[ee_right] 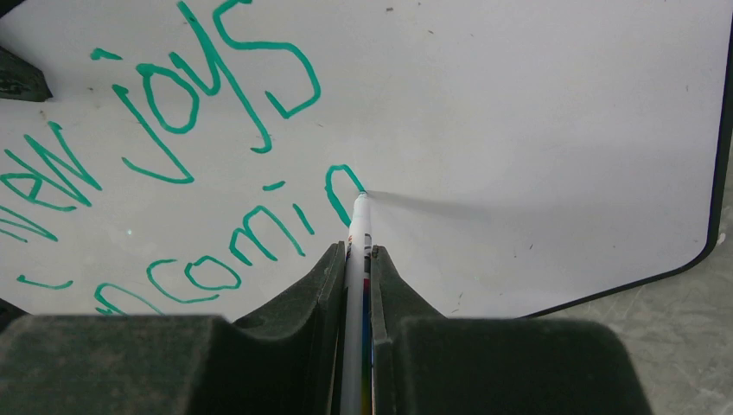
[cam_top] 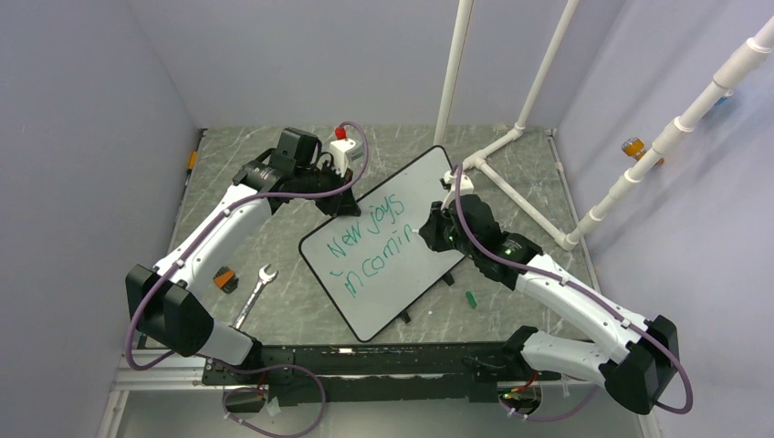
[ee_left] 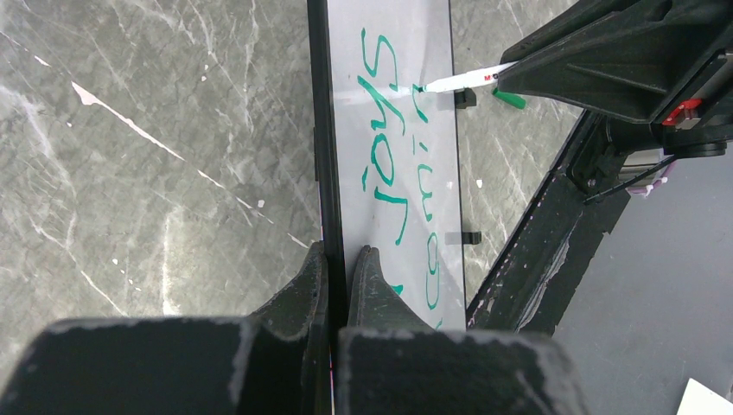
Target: Write a sentence on the whiteboard
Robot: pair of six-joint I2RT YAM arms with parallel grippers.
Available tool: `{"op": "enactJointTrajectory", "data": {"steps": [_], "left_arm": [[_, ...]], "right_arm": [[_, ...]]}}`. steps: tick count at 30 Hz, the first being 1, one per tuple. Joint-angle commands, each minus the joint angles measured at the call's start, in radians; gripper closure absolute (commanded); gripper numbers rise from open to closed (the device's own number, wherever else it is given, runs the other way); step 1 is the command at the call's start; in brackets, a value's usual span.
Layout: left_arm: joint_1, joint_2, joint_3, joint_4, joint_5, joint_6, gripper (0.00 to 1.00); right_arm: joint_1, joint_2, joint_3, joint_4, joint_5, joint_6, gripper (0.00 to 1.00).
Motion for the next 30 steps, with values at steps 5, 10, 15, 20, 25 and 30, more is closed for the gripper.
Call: {"op": "enactJointTrajectory", "data": {"steps": [5,10,15,20,25,30], "left_arm": [[-0.02,-0.007,-0.014,0.007,-0.102,0.134,1.0],[-0.021,-0.007,-0.013,0.006,-0.102,0.134,1.0],[-0.021,-0.007,-0.013,0.006,-0.102,0.134,1.0],[-0.02,-0.007,-0.011,0.005,-0.104,0.135,1.0],[-0.021,-0.007,-0.012,0.005,-0.105,0.134,1.0],[-0.02,-0.005,-0.012,0.004,-0.103,0.134,1.0]], "right_arm": [[-0.003,-0.037,-0.038,-0.003,0.01,0.026,1.0],[-0.003,-0.045,-0.038,-0.011,0.01,0.031,1.0],[-0.003,-0.071,-0.03,-0.03,0.011,0.039,1.0],[-0.004,-0.099,-0.027,-0.039,0.021,0.05,1.0],[-0.003,-0.1,-0.017,-0.028,0.04,0.046,1.0],[-0.008,-0.081,0.006,-0.025,0.074,0.041,1.0]]}}
